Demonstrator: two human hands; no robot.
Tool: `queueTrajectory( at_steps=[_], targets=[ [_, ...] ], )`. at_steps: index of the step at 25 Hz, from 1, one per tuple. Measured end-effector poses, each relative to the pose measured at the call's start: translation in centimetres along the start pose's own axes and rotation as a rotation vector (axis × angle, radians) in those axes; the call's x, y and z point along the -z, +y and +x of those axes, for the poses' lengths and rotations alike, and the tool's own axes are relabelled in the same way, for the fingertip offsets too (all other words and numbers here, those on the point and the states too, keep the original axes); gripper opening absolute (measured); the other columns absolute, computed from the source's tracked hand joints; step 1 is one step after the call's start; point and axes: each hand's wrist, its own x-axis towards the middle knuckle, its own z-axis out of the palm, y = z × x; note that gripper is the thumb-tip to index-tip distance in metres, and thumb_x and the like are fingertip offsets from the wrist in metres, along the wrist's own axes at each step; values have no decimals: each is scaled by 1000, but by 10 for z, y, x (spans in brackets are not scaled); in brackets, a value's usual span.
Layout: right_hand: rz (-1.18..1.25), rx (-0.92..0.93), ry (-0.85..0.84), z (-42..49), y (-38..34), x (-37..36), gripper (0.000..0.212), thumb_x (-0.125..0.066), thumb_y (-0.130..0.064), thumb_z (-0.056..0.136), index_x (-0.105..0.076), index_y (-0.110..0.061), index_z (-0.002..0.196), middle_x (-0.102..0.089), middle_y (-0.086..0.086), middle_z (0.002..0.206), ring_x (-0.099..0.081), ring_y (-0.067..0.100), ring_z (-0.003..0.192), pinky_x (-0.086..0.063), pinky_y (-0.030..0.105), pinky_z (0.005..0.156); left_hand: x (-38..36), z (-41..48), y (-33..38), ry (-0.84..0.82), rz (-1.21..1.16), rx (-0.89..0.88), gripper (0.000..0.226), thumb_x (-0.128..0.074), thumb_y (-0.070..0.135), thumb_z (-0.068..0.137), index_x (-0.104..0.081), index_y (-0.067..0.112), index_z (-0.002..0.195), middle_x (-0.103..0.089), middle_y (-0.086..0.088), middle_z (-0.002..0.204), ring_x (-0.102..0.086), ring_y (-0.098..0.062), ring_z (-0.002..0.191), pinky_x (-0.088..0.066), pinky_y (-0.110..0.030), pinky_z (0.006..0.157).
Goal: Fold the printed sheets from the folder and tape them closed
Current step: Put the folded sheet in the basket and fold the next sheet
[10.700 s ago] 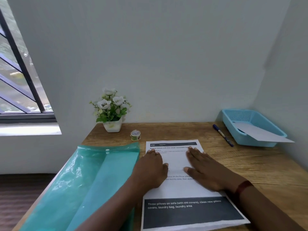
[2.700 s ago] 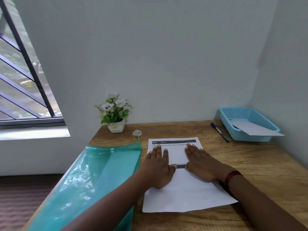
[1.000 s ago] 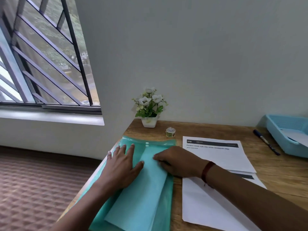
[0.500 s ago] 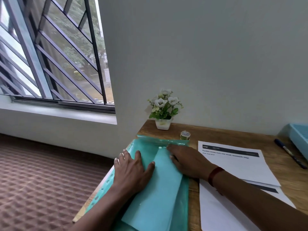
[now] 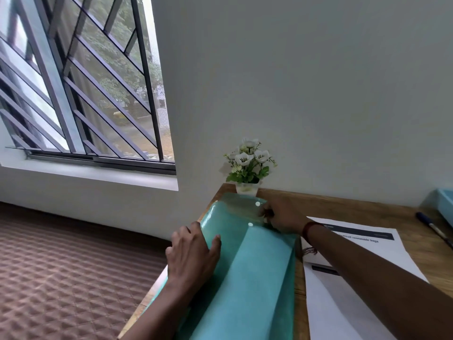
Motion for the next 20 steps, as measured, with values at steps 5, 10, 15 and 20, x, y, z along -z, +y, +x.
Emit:
queueTrajectory(
  at_steps=[5,10,15,20],
  targets=[
    [275,-77,-49,-1,0,16,21,-66,3,84,-74,-6,101,-74,4,90,-66,13,73,-57,26,66,17,10,-1,165,-182,-74,46,-44,52,95,-56,18,124,-59,-9,111,-65,-32,87,-46,-36,68],
    [405,-32,-40,-14,3,47,16,-76,-6,81,-74,-14,94,-70,-4,73,-68,9,65,-56,24,54,42,31,6,320,-357,-211,43,-47,48,95,-62,15,119,-63,-9,103,-64,-29,81,-45,-32,66],
    [402,-14,43,-30,5,59,15,-79,-11,80,-75,-9,94,-72,-1,72,-69,13,65,-52,20,48,45,51,16,383,-487,-383,41,-51,45,97,-66,10,114,-63,-6,93,-53,-13,72,-39,-25,66],
    [457,-59,79,-47,13,72,7,-73,-7,83,-77,-8,89,-75,11,78,-66,11,58,-47,20,45,48,56,24,405,-539,-481,43,-51,42,94,-68,7,112,-56,4,87,-53,-13,69,-39,-21,60]
  ],
)
